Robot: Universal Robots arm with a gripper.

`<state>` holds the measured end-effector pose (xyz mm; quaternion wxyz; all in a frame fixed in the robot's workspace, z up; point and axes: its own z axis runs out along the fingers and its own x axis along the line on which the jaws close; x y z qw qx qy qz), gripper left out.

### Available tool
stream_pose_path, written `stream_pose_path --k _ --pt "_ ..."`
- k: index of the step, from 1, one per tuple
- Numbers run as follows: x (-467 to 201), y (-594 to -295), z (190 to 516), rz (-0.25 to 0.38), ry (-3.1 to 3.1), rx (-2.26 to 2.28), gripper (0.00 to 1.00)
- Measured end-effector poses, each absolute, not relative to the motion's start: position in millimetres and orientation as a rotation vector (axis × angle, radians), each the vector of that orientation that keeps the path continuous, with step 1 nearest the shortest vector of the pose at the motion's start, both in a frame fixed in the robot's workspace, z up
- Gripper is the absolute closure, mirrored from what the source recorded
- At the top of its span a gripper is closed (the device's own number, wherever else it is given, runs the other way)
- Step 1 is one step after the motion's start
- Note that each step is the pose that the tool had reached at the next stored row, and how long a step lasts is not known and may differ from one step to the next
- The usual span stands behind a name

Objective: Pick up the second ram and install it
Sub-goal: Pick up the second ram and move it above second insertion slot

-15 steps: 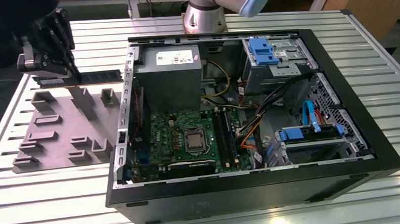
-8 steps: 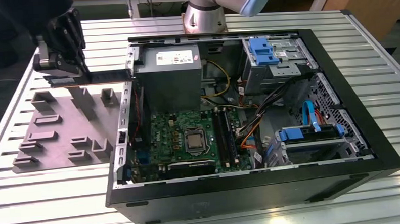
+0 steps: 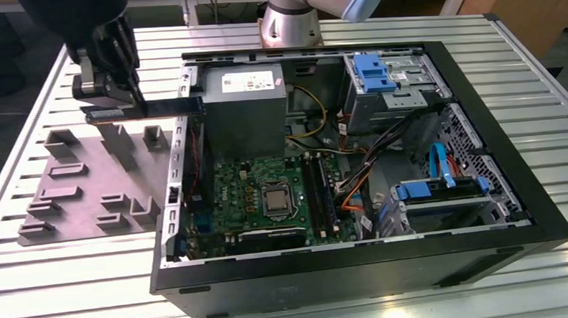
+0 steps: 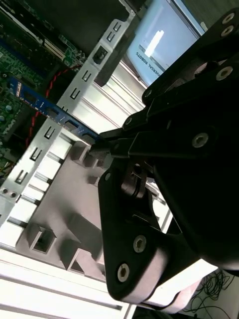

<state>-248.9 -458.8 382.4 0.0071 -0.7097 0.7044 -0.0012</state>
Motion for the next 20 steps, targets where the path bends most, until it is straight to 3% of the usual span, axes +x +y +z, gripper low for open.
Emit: stream_pose_path --k 20 --pt "-201 -459 382 -0.004 2.203 -2.22 0.86"
